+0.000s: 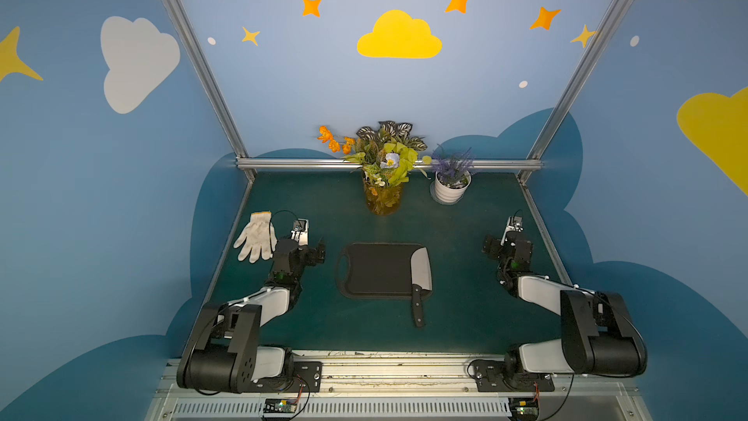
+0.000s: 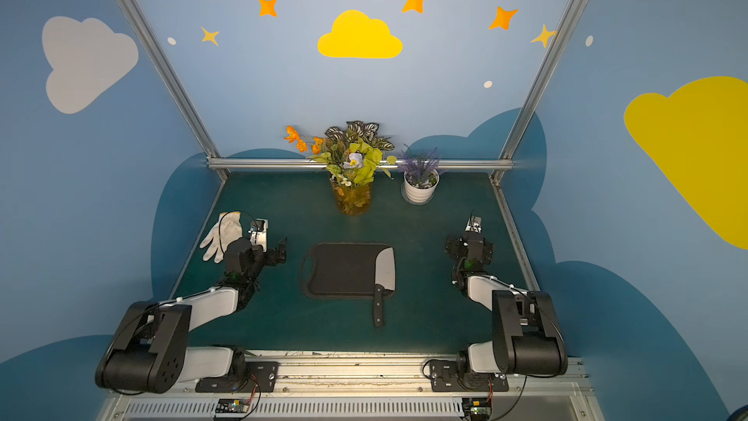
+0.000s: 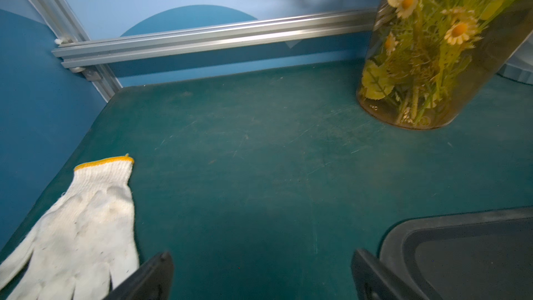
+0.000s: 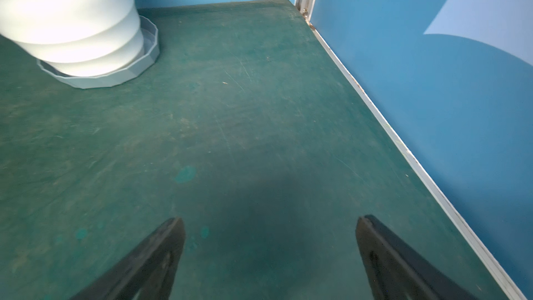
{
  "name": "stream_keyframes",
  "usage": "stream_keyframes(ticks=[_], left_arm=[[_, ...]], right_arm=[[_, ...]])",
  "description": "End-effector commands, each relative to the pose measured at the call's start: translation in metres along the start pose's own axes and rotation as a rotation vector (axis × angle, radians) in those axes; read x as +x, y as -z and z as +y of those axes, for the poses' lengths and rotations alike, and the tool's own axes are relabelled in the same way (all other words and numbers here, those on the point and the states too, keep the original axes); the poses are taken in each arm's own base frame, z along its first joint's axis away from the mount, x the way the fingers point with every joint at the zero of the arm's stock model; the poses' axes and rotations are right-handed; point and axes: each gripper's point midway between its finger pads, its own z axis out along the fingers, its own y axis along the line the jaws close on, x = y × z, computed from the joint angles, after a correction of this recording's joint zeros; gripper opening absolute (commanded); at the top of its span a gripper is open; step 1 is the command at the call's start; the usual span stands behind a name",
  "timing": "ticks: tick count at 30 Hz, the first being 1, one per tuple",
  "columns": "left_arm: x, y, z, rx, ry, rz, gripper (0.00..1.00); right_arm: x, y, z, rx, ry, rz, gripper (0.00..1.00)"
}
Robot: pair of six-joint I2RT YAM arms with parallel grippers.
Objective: Align the knife with the edge of the cutting board
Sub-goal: Reset both arms
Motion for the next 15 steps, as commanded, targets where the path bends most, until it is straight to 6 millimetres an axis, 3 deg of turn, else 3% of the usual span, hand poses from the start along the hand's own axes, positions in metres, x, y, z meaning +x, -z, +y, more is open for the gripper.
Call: stream_keyframes(ticks=[1, 5, 15], left_arm=[[0.0, -0.004, -0.014, 0.072, -0.029, -0.058, 1.0], [0.007, -0.015, -0.029, 0.1, -0.1, -0.074, 1.0], [0.011, -0.027, -0.021, 0.112, -0.045, -0.004, 1.0]], right_arm=[[0.0, -0.003, 0.008, -0.046, -0.011, -0.036, 0.98], [0.002, -0.002, 0.009, -0.053, 0.002, -0.027, 0.98], [0.003, -0.004, 0.009, -0.049, 0.003, -0.021, 0.98]])
